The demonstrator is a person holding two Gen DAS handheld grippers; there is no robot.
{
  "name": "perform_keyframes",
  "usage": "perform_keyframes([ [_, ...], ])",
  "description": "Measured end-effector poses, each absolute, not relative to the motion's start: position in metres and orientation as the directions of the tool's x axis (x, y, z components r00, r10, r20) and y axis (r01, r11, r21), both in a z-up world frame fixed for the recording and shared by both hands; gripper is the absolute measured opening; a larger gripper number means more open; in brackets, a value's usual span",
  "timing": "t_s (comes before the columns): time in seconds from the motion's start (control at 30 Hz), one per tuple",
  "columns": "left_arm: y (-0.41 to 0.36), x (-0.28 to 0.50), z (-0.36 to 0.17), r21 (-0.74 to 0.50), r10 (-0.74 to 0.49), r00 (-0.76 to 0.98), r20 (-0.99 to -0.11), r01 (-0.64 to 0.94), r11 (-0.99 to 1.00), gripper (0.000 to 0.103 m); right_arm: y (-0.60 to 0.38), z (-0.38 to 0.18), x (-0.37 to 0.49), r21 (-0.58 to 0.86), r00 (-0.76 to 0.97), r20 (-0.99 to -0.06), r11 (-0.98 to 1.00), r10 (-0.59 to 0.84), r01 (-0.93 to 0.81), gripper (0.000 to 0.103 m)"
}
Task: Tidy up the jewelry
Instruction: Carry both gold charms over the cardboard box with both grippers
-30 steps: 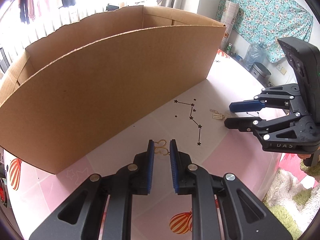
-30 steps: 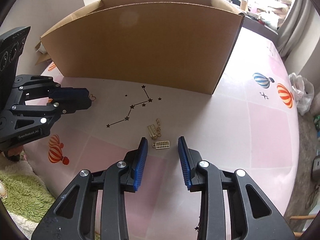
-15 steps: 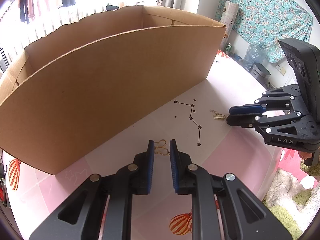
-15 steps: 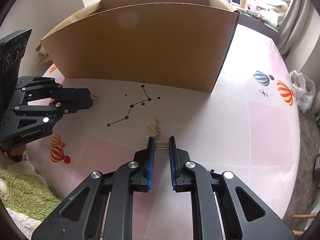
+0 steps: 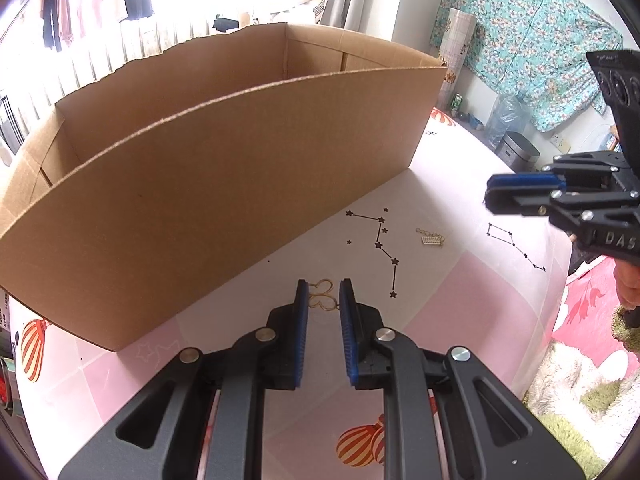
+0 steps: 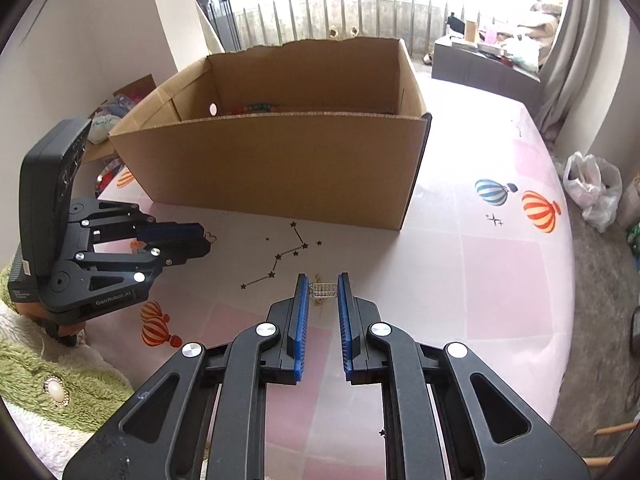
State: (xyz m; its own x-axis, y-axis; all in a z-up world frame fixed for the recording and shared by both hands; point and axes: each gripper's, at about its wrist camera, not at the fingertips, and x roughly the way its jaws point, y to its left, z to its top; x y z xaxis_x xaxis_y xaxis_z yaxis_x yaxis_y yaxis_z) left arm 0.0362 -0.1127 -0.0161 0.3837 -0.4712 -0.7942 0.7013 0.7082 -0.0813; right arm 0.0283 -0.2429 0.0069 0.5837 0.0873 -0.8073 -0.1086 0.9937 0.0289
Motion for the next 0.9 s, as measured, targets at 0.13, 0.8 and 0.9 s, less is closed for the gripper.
perform_keyframes([
  [0.13,-0.107,0.032,-0.005,-0.088,-0.49,0.401,-0.774,0.699,0.71,0.015,-0.244,0.019,0.024,0.045,0.624,-0.774,0.993,0.104,-0.109,0.012],
  [0.8,-0.098,0.096,0.096,-0.149,-0.587,0.453,-0.671,0.693,0.705,0.015,-0.217,0.066,0.154,0.163,0.544,-0.766,0.922,0.342,-0.35,0.012],
  [0.9,-0.105,0.125,0.079,-0.205,-0.558,0.378,-0.739,0.662,0.721,0.015,-0.211,0.043,0.184,0.179,0.42,-0.846,0.917,0.328,-0.356,0.012],
])
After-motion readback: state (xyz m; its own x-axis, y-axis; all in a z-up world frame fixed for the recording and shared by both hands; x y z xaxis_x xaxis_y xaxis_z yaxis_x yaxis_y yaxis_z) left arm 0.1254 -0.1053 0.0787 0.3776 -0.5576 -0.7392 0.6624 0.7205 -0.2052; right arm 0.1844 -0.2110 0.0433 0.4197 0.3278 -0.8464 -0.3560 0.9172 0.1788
